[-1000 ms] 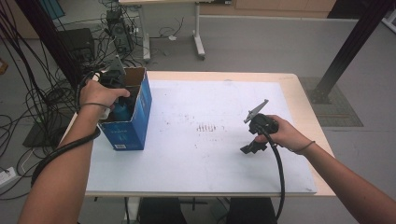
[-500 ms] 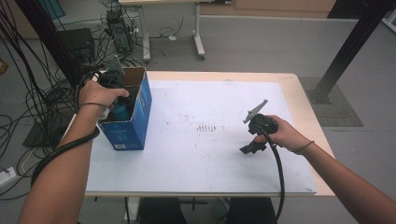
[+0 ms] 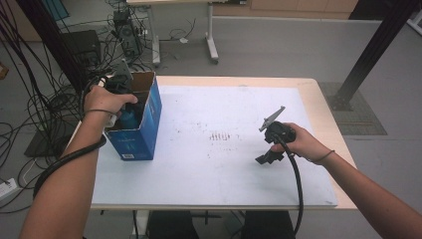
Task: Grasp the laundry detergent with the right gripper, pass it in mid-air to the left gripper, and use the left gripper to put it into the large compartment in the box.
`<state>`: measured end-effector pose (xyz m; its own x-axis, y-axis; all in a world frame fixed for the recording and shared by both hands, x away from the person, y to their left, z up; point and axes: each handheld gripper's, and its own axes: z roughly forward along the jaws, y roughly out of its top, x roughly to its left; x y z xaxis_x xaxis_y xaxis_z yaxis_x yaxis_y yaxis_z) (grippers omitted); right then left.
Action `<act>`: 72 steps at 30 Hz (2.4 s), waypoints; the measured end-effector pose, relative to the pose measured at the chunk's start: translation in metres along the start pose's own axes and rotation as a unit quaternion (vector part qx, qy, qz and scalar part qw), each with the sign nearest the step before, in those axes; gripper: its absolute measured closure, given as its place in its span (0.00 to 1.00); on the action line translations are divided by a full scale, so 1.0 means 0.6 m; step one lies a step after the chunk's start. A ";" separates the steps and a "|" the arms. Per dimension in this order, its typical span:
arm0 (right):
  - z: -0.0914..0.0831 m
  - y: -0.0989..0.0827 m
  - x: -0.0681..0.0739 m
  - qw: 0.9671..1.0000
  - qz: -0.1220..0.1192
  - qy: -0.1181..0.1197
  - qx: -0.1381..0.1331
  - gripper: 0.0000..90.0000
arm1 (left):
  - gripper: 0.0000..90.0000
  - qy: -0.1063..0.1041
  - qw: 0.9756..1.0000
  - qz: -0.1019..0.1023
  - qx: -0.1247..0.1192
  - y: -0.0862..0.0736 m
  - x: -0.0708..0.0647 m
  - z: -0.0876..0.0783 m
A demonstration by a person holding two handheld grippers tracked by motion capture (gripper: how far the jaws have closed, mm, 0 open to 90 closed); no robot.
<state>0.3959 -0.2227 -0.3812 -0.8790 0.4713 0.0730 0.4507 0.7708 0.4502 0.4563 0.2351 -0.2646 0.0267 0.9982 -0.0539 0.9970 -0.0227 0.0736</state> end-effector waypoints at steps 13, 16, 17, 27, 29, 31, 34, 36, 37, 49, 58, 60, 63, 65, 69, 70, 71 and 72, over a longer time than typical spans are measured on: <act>-0.001 0.001 0.001 1.000 0.000 0.000 -0.001 0.06 | 0.42 0.002 1.000 0.000 0.002 -0.001 -0.003 0.001; -0.001 0.000 0.001 1.000 0.000 0.000 -0.002 0.06 | 0.42 0.004 1.000 0.000 0.002 -0.001 -0.004 0.001; -0.001 0.000 0.000 1.000 0.001 0.000 -0.002 0.06 | 0.42 0.004 1.000 0.000 0.002 -0.001 -0.004 0.001; -0.001 0.001 0.001 1.000 0.000 0.000 -0.003 0.06 | 0.42 0.002 1.000 -0.002 0.002 -0.003 -0.002 0.001; -0.001 0.002 0.001 1.000 -0.001 -0.001 -0.002 0.06 | 0.42 0.002 1.000 0.000 0.002 -0.003 -0.003 0.001; -0.001 0.003 0.002 1.000 0.000 -0.001 -0.003 0.06 | 0.42 0.002 1.000 0.000 0.002 -0.003 -0.003 0.001; -0.001 0.004 0.003 1.000 -0.001 0.000 -0.003 0.06 | 0.42 0.002 1.000 0.000 0.002 -0.003 -0.003 0.001; -0.001 0.005 0.003 1.000 -0.002 0.000 -0.003 0.06 | 0.42 0.002 1.000 0.000 0.002 -0.004 -0.003 0.001; -0.001 0.006 0.003 1.000 -0.002 0.000 -0.002 0.06 | 0.42 0.002 1.000 0.000 0.002 -0.004 -0.003 0.001; 0.002 0.008 0.002 1.000 -0.003 0.002 -0.003 0.06 | 0.41 0.000 1.000 0.008 0.004 -0.006 -0.001 0.001; 0.001 0.009 0.002 1.000 -0.003 0.001 -0.002 0.07 | 0.39 0.000 1.000 0.014 0.003 -0.005 -0.004 -0.006; 0.001 0.009 0.002 1.000 -0.003 0.002 -0.003 0.07 | 0.39 0.000 1.000 0.014 0.003 -0.006 -0.004 -0.010; 0.001 0.009 0.002 1.000 -0.003 0.002 -0.003 0.07 | 0.38 0.003 1.000 0.017 0.004 -0.007 -0.005 -0.016; 0.001 0.009 0.002 1.000 -0.003 0.001 -0.003 0.07 | 0.37 0.007 1.000 0.017 0.005 -0.008 -0.006 -0.021; 0.001 0.010 0.003 1.000 -0.003 0.003 -0.004 0.07 | 0.36 0.005 1.000 0.018 0.000 -0.010 -0.006 -0.034; 0.001 0.010 0.003 1.000 -0.003 0.002 -0.005 0.07 | 0.36 0.005 1.000 0.019 0.000 -0.011 -0.007 -0.037; 0.001 0.011 0.004 1.000 -0.003 0.003 -0.005 0.07 | 0.36 0.006 1.000 0.019 -0.002 -0.011 -0.007 -0.041; 0.001 0.011 0.004 1.000 -0.004 0.003 -0.004 0.07 | 0.35 0.007 1.000 0.017 -0.002 -0.012 -0.007 -0.043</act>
<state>0.3970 -0.2162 -0.3787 -0.8833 0.4629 0.0741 0.4425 0.7710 0.4581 0.4473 0.2327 -0.2394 0.0600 0.9975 -0.0373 0.9952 -0.0569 0.0791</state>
